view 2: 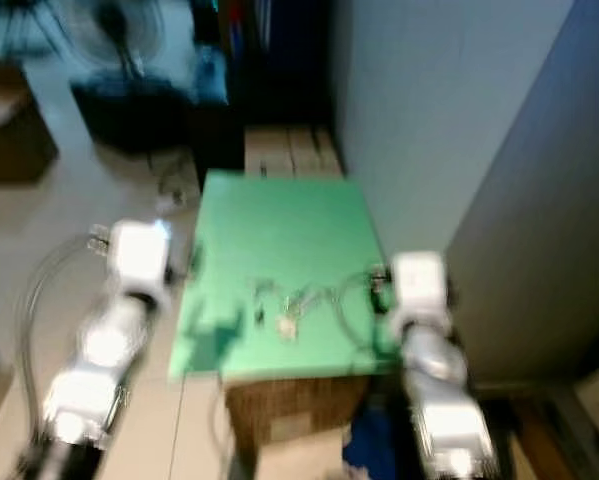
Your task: Hang keys on a hook
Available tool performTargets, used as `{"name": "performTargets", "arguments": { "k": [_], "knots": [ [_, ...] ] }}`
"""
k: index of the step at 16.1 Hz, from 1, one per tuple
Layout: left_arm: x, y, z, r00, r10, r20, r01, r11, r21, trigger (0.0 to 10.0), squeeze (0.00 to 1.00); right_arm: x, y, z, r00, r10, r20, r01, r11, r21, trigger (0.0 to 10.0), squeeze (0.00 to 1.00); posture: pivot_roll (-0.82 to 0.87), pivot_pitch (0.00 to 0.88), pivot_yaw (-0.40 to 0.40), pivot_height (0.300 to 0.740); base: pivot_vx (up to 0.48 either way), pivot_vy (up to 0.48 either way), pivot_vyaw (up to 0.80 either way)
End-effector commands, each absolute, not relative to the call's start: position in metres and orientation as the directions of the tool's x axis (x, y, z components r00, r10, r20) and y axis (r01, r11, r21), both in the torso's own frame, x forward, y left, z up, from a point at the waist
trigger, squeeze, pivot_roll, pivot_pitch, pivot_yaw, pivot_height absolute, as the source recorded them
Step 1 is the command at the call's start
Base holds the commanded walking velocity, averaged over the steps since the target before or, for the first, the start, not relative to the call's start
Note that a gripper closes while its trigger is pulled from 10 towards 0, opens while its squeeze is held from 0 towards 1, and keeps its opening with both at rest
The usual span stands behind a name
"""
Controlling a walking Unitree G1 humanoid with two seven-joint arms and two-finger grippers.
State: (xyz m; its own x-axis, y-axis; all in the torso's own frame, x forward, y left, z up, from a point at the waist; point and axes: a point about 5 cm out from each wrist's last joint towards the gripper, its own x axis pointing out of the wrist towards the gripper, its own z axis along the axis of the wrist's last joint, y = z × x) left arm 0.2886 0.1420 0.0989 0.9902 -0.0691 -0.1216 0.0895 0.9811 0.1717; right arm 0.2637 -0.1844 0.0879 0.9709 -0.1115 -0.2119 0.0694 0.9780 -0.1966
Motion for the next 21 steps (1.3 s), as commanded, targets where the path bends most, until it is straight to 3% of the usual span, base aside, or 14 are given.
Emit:
{"name": "performTargets", "arguments": {
  "k": [1, 3, 5, 9, 11, 21],
  "knots": [
    [0.288, 0.153, 0.098, 0.992, -0.014, -0.123, 0.033, 0.987, 0.156, 10.0, 0.00, 0.266, -0.178, 0.093, 0.979, -0.090, -0.186, 0.058, 0.983, -0.172, 10.0, 0.00, -0.06, 0.000, -0.009, 0.740, 0.000, 0.000, 0.00],
    [0.287, 0.160, 0.097, 0.990, 0.052, -0.133, -0.034, 0.991, 0.131, 10.0, 0.00, 0.267, -0.174, 0.092, 0.979, -0.070, -0.191, 0.048, 0.992, -0.117, 10.0, 0.00, -0.05, 0.000, -0.013, 0.740, 0.000, 0.000, 0.00],
    [0.285, 0.165, 0.098, 0.985, 0.093, -0.149, -0.064, 0.980, 0.189, 10.0, 0.00, 0.267, -0.171, 0.090, 0.977, -0.057, -0.203, 0.035, 0.993, -0.109, 10.0, 0.00, -0.04, 0.000, -0.022, 0.740, 0.000, 0.000, 0.00],
    [0.284, 0.171, 0.105, 0.986, 0.131, -0.107, -0.107, 0.973, 0.205, 10.0, 0.00, 0.268, -0.165, 0.085, 0.974, -0.010, -0.227, -0.014, 0.995, -0.103, 10.0, 0.00, -0.03, 0.000, -0.021, 0.740, 0.000, 0.000, 0.00],
    [0.282, 0.170, 0.107, 0.992, 0.099, -0.081, -0.080, 0.974, 0.213, 10.0, 0.00, 0.268, -0.163, 0.084, 0.973, 0.013, -0.232, -0.041, 0.992, -0.116, 10.0, 0.00, -0.03, 0.000, -0.021, 0.740, 0.000, 0.000, 0.80],
    [0.286, 0.171, 0.112, 0.994, 0.074, -0.080, -0.051, 0.967, 0.249, 10.0, 0.00, 0.263, -0.167, 0.083, 0.972, -0.042, -0.230, 0.023, 0.996, -0.081, 10.0, 0.00, -0.03, 0.000, 0.006, 0.740, 0.413, 0.000, 0.08]
  ]
}}
